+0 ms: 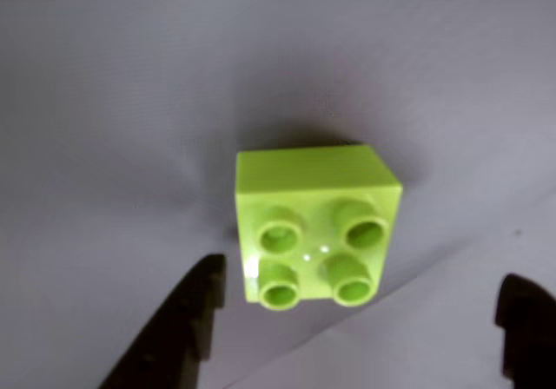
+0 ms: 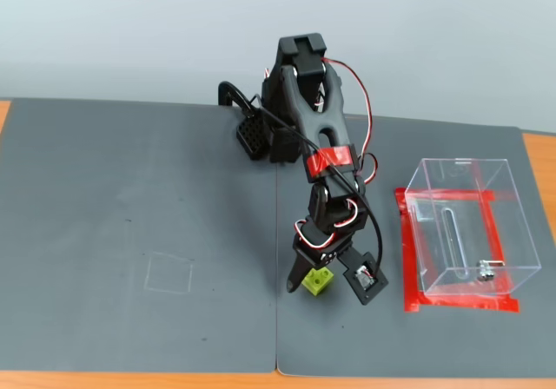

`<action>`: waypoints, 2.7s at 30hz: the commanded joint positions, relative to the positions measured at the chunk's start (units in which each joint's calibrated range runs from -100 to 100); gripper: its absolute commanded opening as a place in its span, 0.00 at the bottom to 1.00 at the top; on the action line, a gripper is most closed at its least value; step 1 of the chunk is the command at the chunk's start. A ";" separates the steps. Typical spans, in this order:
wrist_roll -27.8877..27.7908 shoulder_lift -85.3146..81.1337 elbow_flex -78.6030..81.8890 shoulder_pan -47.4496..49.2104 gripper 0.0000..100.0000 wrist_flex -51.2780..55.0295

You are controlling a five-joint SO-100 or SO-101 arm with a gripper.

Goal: Pick the green lego block and place it into the transparent box

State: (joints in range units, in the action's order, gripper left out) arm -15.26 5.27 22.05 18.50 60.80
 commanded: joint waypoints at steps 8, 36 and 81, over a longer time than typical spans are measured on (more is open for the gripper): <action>-0.24 2.24 -2.46 -0.48 0.35 -0.73; -0.24 6.64 -6.35 -0.03 0.17 -0.73; 0.08 -22.44 -6.35 12.87 0.04 0.05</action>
State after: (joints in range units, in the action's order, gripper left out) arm -15.26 -12.32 18.01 30.66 60.62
